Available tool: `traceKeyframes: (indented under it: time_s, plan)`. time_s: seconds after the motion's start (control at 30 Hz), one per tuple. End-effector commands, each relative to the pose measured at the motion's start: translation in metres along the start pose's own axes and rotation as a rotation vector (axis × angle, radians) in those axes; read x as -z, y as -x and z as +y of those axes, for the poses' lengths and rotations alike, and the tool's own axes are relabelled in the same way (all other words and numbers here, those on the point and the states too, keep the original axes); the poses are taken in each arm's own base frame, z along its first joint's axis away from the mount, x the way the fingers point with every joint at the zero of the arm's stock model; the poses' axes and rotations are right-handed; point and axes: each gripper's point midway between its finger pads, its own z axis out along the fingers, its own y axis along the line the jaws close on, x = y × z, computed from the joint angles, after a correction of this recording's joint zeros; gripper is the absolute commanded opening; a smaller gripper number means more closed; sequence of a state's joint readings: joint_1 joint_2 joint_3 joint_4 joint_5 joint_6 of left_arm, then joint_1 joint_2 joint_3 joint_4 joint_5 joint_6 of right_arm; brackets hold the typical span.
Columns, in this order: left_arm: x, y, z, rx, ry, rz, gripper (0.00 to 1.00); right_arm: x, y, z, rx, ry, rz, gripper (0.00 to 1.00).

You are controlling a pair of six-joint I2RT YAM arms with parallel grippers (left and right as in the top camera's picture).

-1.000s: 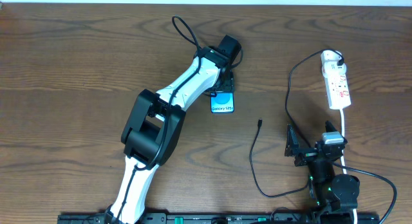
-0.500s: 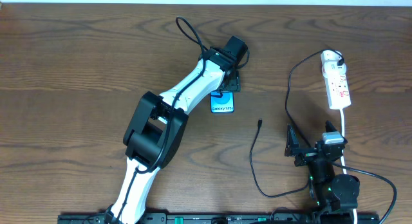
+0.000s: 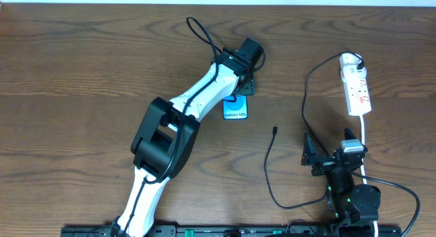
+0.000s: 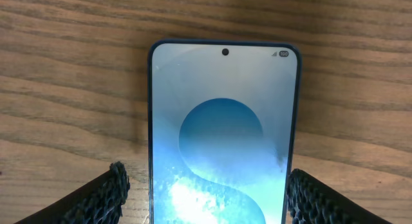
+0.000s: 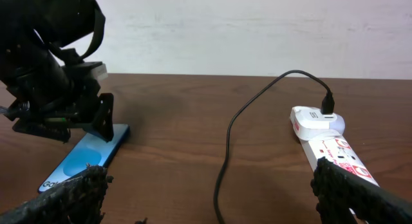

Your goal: Plug charger to phone and switch on socket

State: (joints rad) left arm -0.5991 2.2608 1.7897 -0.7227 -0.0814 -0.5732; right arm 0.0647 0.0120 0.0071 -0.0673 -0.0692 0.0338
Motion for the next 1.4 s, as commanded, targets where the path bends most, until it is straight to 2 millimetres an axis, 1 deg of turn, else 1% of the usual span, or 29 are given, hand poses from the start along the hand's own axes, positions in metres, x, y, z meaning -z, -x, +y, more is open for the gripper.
traceKeyframes:
  time_s: [0.0, 0.1, 0.17, 0.5, 0.77, 0.93, 1.1, 1.37]
  plan:
    - [0.004, -0.003, -0.002, -0.004, 0.006, -0.013, 0.8, 0.0, 0.0, -0.003, 0.008, -0.013, -0.002, 0.99]
    - [0.005, -0.005, -0.007, -0.015, 0.004, -0.019, 0.8, 0.0, 0.0, -0.003, 0.008, -0.013, -0.002, 0.99]
    - [0.005, -0.001, -0.002, -0.017, 0.039, -0.047, 0.8, 0.0, 0.0, -0.003, 0.008, -0.013, -0.001, 0.99]
    - [0.003, -0.001, 0.0, -0.019, 0.043, -0.046, 0.8, 0.0, 0.0, -0.003, 0.008, -0.013, -0.001, 0.99]
    - [-0.018, -0.014, 0.0, -0.027, 0.05, 0.007, 0.8, 0.0, 0.0, -0.003, 0.008, -0.013, -0.001, 0.99]
    - [-0.02, -0.013, -0.001, -0.028, 0.047, 0.002, 0.8, 0.0, 0.0, -0.003, 0.008, -0.013, -0.001, 0.99]
    - [-0.021, -0.014, 0.0, -0.079, 0.048, 0.006, 0.81, 0.0, 0.0, -0.003, 0.008, -0.013, -0.001, 0.99]
    - [-0.032, -0.019, 0.001, -0.082, 0.059, 0.022, 0.81, 0.0, 0.0, -0.003, 0.008, -0.013, -0.001, 0.99]
